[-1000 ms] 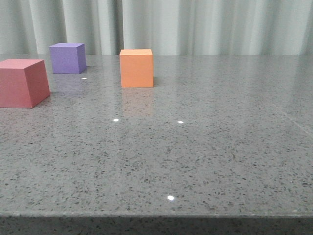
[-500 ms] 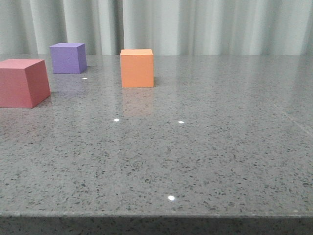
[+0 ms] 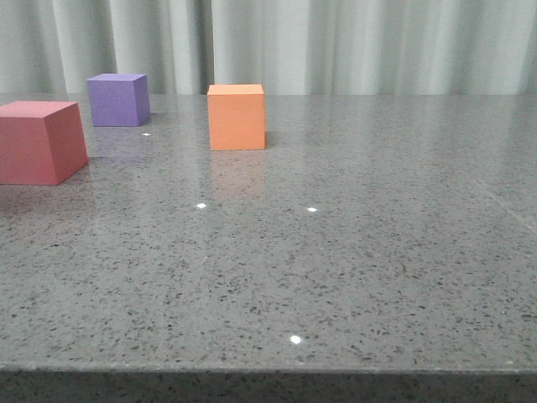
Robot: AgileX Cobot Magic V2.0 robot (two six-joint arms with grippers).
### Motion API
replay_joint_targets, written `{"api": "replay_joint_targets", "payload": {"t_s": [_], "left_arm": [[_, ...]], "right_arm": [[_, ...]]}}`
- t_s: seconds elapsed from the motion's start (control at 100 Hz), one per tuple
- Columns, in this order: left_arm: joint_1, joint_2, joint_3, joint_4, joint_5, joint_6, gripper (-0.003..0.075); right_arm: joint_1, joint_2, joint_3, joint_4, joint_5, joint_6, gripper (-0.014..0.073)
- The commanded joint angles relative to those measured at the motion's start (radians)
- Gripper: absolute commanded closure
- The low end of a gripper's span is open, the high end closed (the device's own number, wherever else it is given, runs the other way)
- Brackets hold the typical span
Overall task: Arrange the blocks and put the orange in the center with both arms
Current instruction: 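Move the left gripper over the orange cube and close on it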
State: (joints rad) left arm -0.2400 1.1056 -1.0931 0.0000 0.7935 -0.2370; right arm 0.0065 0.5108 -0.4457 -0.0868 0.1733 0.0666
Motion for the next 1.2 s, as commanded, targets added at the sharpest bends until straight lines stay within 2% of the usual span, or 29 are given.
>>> {"api": "replay_joint_targets", "payload": {"t_s": [0.0,0.13,0.38,0.71,0.85,1.04,1.19], "left_arm": [[-0.077,0.057,-0.102,-0.02,-0.071,-0.022,0.0099],[-0.189,0.201,-0.236,-0.009,-0.071,-0.058,0.0099],[-0.346,0.491,-0.521,0.149,-0.032,-0.231,0.0099],[-0.434,0.778,-0.843,0.264,0.111,-0.313,0.0099],[-0.436,0.837,-0.897,0.302,0.15,-0.332,0.0099],[-0.436,0.861,-0.9,0.375,0.139,-0.41,0.0099],[-0.432,0.878,-0.9,0.386,0.121,-0.412,0.0099]], "right_arm": [[-0.007,-0.002,-0.024,-0.009,-0.079,-0.006,0.066],[-0.007,-0.002,-0.024,-0.009,-0.079,-0.006,0.066],[-0.007,-0.002,-0.024,-0.009,-0.079,-0.006,0.066],[-0.007,-0.002,-0.024,-0.009,-0.079,-0.006,0.066],[-0.007,-0.002,-0.024,-0.009,-0.079,-0.006,0.066],[-0.007,-0.002,-0.024,-0.009,-0.079,-0.006,0.066],[-0.007,-0.002,-0.024,-0.009,-0.079,-0.006,0.066]]}}
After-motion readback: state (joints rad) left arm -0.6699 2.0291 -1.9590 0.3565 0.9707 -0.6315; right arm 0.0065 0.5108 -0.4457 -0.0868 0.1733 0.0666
